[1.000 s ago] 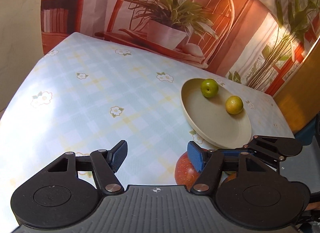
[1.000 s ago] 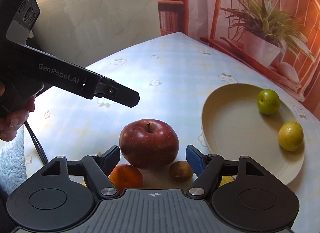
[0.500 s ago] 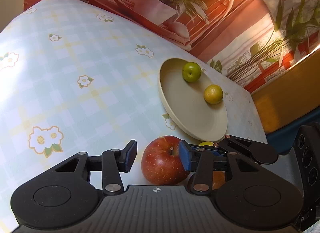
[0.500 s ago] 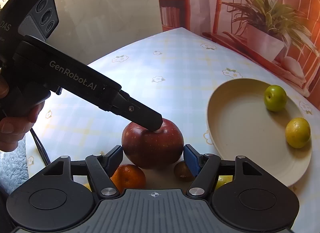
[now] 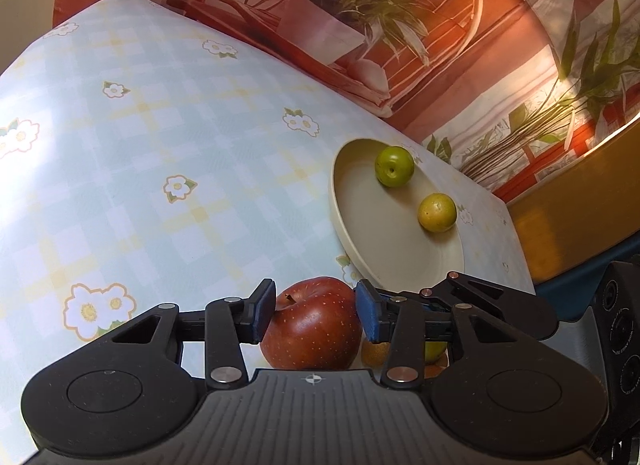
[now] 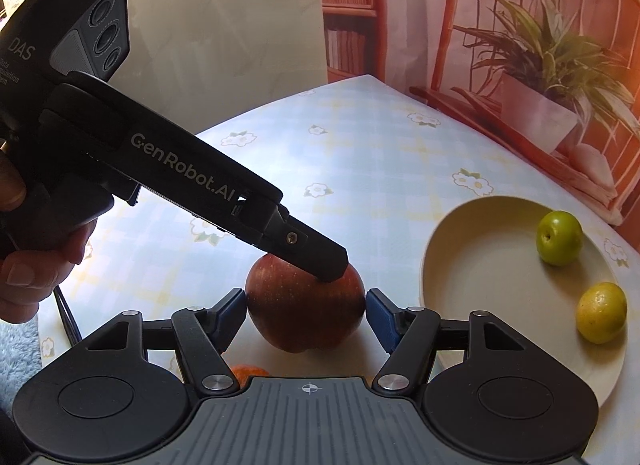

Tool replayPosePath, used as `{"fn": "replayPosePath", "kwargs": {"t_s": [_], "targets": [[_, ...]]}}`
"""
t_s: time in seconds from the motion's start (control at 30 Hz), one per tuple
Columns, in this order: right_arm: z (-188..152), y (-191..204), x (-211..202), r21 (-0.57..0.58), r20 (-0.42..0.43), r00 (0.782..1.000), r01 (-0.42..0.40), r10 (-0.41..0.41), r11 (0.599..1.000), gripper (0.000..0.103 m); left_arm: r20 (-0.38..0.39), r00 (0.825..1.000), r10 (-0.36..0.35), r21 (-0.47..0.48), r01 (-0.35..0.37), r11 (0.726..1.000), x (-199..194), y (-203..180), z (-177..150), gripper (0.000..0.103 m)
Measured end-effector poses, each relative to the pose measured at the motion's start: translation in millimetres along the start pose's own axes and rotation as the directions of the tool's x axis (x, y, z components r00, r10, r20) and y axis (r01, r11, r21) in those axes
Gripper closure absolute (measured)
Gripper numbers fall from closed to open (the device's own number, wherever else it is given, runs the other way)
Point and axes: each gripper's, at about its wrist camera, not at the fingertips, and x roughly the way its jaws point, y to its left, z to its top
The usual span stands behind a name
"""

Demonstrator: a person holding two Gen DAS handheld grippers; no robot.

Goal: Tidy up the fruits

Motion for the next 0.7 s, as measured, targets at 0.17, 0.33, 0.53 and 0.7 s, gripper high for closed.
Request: {"fn": "replayPosePath", "kwargs": {"t_s": [0.17, 0.33, 0.53, 0.7], "targets": [[-7, -2, -5, 0.013, -0.002, 1.000, -0.014, 0.014, 1.000, 0.043, -0.002, 1.000, 0.010, 0.046, -0.010, 0.999, 1, -9, -4, 0.054], [-15, -5, -10, 0.041, -0.004, 1.000, -0.030, 0.030, 0.999, 0.046, 0.000, 1.000, -0.012, -0.002, 0.012, 1.000, -2, -1, -3, 0.056], [-20, -6, -12, 0.060, -0.005, 0.999, -0.040, 0.040, 0.997, 0.051, 0.020, 1.000, 0.002, -0.046, -0.001, 0.999, -9, 13, -4, 0.056], [-23, -8, -11, 0.065, -0.017, 1.000, -0.020, 0.021, 0.998, 0.052, 0.026, 1.000, 0.002, -0.040, -0.001, 0.999, -11, 12, -5, 0.056]]}}
